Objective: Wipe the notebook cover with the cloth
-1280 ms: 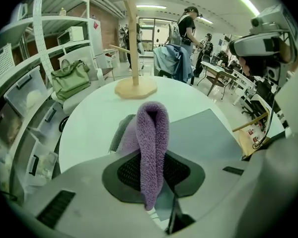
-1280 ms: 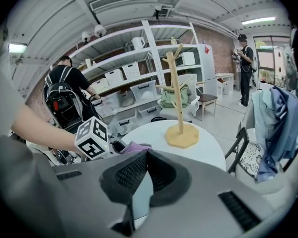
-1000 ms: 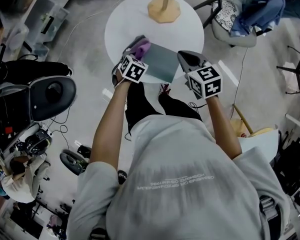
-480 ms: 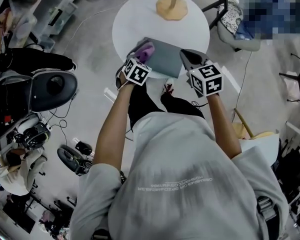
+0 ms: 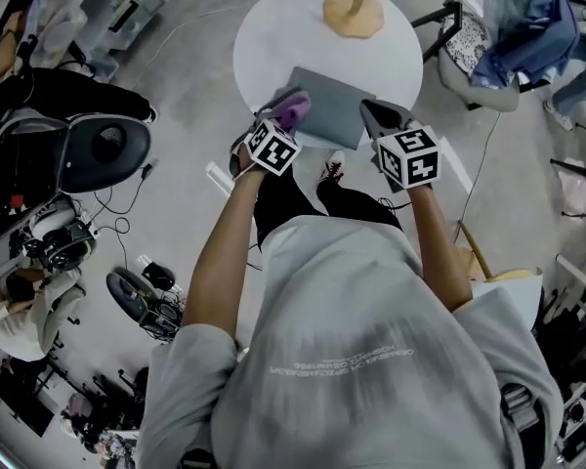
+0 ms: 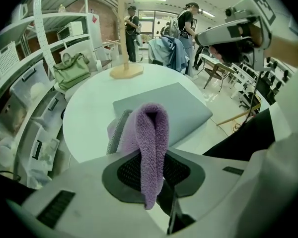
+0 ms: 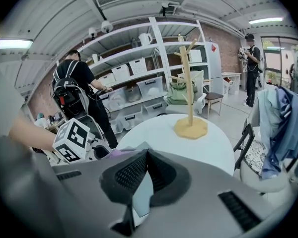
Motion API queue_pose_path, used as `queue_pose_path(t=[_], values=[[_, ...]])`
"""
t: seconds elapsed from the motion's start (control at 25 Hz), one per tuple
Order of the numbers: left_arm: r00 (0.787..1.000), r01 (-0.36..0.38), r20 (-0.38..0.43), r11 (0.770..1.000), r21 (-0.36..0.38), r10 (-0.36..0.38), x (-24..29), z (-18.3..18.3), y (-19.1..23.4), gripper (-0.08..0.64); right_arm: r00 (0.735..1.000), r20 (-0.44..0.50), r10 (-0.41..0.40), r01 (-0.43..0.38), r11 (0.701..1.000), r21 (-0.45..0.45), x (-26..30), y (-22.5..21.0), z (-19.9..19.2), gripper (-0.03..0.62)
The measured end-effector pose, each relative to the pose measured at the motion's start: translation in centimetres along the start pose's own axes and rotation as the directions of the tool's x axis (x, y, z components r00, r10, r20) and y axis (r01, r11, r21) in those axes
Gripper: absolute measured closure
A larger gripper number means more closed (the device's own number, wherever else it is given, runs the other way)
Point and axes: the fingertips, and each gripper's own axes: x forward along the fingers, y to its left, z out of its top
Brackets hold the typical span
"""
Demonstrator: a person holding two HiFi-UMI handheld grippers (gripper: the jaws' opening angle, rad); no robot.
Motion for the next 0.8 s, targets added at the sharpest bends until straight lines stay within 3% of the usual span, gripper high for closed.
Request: queue_pose_path(t=[0.36, 0.52, 0.68, 0.8], values=[[0.996, 0.083, -0.027, 0.996, 0.010, -0.083, -1.7, -1.2, -2.0, 0.483, 1.000, 0.003, 0.031, -0.031, 1.000, 0.001, 0.6, 0.9, -0.1, 0.591], [0.995, -0.020, 0.101, 1.000, -0.010, 0.021, -4.1, 2.0, 0.6, 0.483, 1.000, 0.006, 0.026, -0.026, 1.000, 0.007, 0.5, 0.4, 0.0, 0.591], [0.967, -0.125, 0.221, 0.992, -0.034, 0.130, -5.9, 5.9, 3.6, 0.483, 1.000, 0.016, 0.007, -0.007, 1.000, 0.026, 0.1, -0.1, 0.0, 0.591], [0.953, -0.148, 0.263, 0.988, -0.038, 0.152, -6.0, 8.6, 5.1, 0.483, 1.000, 0.020, -0.008, 0.007, 0.999, 0.045, -0.4, -0.3, -0.2, 0.591]])
